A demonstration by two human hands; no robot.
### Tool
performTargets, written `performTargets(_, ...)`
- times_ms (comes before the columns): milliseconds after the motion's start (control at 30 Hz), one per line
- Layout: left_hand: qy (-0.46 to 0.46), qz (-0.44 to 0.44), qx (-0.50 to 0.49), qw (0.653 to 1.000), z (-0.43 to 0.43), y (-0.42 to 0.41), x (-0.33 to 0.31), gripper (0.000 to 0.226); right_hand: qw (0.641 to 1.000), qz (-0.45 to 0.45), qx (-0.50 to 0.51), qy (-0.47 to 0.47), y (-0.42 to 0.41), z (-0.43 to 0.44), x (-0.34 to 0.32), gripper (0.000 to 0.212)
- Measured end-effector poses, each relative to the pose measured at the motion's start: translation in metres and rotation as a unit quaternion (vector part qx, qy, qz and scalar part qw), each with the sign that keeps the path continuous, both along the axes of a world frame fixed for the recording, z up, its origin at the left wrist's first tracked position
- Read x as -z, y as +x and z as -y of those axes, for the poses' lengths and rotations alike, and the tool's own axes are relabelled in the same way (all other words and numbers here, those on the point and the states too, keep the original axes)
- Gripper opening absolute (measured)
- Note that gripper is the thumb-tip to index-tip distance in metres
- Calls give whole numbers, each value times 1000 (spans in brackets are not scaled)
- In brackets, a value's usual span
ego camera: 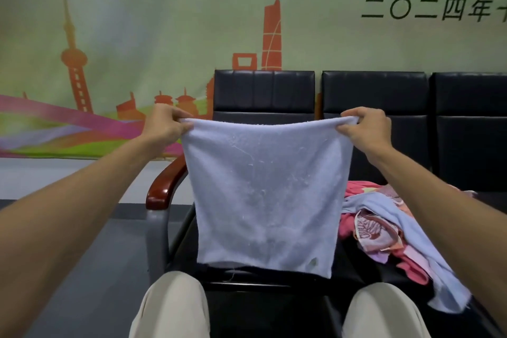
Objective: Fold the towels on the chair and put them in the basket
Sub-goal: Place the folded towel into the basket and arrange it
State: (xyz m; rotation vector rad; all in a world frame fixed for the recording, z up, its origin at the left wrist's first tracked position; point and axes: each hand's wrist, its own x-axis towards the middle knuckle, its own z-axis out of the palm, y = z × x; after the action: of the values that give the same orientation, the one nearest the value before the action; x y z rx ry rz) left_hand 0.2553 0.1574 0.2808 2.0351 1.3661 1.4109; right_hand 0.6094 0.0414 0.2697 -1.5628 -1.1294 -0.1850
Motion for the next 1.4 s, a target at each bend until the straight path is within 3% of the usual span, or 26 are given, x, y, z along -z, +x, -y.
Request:
performTargets(67, 61, -67, -48, 995, 2, 1, 4, 23, 1000, 6, 2, -9, -2, 1, 3, 25)
performTargets(167, 88, -96, -90, 987, 0, 0, 8, 24, 999, 21, 7, -31, -4, 2, 6, 25)
performTargets(367, 72, -132, -138, 979, 0, 0, 15, 23, 997, 44, 44, -35, -5, -1, 9, 14)
performTargets(600, 113, -111, -117, 980, 0, -2, 19, 9, 995, 42, 84, -29, -11, 0, 13, 12)
performTargets(833, 151, -146, -114, 971, -4, -5, 21, 32, 997, -18, 72, -19, -18, 5, 11, 13)
performTargets(967, 149, -184, -123, 964, -4, -9, 25, 27, 994, -93, 57, 5, -22, 10, 9, 18)
performTargets(1100, 110, -145, -102, 978, 8, -12, 18, 26, 987, -152, 39, 32, -28, 21, 5, 15)
performTargets(1267, 34, 18, -46, 998, 10, -18, 8, 21, 956, -291, 7, 40, -28, 29, -7, 18)
performTargets(1333, 30, 60, -54, 996, 7, -17, 0, 20, 951, -305, -4, 55, -27, 32, -16, 18)
performTargets(1400, 54, 35, -84, 994, 5, -14, -8, 25, 959, -276, -6, 69, -24, 32, -22, 19)
